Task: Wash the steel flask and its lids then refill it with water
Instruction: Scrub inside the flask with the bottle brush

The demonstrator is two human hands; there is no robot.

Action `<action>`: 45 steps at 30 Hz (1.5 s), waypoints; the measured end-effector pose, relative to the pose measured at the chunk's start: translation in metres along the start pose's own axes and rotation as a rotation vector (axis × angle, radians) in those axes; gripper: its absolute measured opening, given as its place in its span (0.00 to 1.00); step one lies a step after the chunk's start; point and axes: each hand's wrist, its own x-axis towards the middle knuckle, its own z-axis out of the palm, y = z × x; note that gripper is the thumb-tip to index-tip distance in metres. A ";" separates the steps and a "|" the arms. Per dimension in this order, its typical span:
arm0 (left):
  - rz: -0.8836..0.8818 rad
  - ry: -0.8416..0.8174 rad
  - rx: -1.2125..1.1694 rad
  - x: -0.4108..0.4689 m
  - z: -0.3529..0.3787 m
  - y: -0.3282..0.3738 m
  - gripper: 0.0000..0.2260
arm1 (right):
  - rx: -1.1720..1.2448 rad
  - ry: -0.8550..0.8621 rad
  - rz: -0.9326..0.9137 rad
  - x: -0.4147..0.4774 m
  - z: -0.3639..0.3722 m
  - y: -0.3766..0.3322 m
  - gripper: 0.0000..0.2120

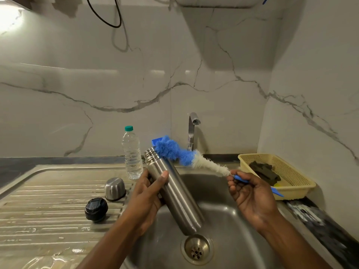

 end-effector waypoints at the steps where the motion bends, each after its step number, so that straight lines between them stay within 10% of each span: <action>1: -0.017 -0.018 0.009 -0.001 0.001 -0.002 0.22 | 0.020 -0.012 0.024 0.001 0.002 0.003 0.09; 45: 0.086 0.319 -0.351 0.012 -0.009 0.024 0.19 | -0.224 0.043 -0.057 0.002 -0.010 -0.007 0.14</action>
